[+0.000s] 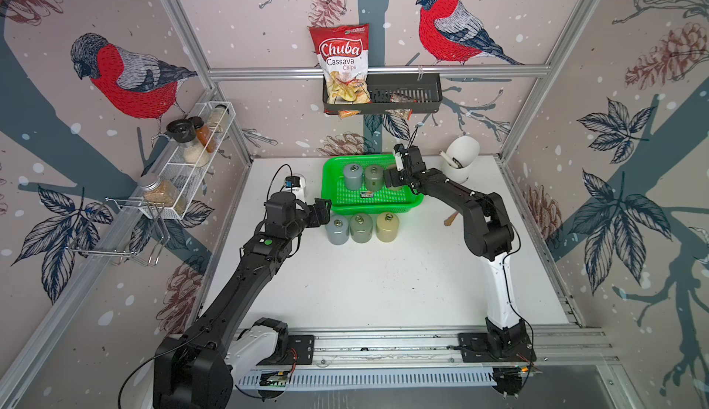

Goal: Take the tea canister out of the basket
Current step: Pick up the tea canister from the basket.

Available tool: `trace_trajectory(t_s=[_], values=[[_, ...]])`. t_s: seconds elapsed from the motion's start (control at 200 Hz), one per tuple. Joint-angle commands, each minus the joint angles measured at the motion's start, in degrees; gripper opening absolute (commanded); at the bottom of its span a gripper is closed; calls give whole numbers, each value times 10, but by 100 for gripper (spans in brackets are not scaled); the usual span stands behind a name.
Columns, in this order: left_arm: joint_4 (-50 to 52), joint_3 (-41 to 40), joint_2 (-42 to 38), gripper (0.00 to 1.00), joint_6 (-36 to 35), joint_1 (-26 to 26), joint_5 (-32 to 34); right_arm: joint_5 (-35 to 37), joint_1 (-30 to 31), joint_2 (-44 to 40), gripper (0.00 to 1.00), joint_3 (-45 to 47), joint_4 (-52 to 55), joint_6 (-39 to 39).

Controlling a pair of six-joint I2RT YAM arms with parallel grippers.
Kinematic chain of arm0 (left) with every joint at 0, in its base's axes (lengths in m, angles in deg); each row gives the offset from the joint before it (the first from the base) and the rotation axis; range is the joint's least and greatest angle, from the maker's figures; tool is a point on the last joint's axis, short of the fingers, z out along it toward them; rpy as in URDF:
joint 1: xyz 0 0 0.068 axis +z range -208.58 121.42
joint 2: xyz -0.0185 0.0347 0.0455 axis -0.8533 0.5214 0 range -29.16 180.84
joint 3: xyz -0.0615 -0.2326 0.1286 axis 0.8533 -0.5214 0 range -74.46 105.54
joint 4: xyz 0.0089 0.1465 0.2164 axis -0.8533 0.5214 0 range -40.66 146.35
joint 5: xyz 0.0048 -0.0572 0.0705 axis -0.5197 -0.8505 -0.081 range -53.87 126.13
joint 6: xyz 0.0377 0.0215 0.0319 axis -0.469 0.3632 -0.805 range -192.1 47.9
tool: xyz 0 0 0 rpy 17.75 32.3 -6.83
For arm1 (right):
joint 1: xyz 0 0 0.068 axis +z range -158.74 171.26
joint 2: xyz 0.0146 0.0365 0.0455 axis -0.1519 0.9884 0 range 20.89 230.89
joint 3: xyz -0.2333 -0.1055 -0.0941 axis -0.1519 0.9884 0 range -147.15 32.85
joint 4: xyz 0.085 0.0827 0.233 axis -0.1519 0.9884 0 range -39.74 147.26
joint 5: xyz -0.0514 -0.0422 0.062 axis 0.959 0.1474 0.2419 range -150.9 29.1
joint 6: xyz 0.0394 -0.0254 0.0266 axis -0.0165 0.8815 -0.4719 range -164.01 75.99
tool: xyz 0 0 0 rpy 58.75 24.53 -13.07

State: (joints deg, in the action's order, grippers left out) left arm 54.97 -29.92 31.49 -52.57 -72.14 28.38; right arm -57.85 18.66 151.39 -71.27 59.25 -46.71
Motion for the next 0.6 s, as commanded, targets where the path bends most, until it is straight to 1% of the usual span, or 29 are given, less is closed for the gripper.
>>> trace_trajectory(t_s=[0.0,0.25,0.595], values=[[4,-2,0,91,-8,-1,11,13,-2,15,100,-5,29,10],[-1,-1,17,91,-6,0,10,6,-4,36,100,-35,36,19],[1,-6,17,91,-5,0,11,-7,-5,68,100,-73,59,16]])
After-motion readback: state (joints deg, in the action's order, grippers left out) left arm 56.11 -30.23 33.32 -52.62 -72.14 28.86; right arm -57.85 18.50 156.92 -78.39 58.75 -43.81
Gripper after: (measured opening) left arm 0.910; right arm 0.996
